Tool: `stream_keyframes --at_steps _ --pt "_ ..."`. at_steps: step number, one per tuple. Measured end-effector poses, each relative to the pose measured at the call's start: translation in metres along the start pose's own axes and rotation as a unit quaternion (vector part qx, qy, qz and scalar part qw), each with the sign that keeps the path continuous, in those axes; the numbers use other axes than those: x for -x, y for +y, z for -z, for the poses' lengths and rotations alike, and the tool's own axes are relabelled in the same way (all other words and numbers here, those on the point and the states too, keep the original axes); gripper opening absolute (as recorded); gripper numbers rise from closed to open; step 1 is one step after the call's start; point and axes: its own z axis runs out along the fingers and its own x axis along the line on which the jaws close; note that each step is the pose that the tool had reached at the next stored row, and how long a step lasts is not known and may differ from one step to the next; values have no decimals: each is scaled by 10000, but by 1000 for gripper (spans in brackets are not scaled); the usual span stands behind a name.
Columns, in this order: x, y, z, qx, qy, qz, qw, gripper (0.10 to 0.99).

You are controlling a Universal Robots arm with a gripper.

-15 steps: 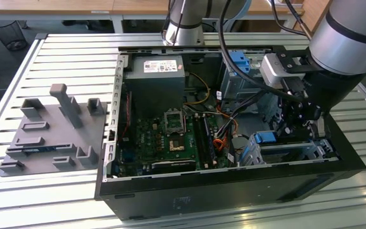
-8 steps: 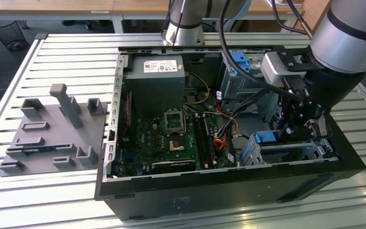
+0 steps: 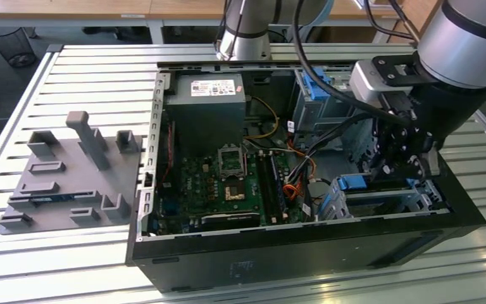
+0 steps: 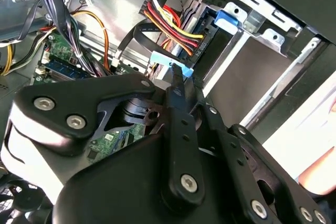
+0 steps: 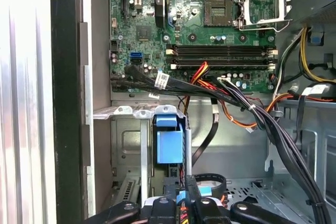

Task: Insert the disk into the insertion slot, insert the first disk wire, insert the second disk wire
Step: 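Insert the second disk wire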

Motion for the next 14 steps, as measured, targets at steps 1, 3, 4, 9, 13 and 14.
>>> stream_keyframes --at_steps 1,3,4,9,13,14 --pt "0 0 8 0 0 0 10000 224" --pt "1 -1 19 0 -1 0 10000 145" --pt "1 -1 25 0 0 0 10000 145" --pt "1 -2 41 0 0 0 10000 106" --pt "2 -2 53 0 -1 0 10000 106" --pt "2 -2 54 0 -1 0 10000 106"
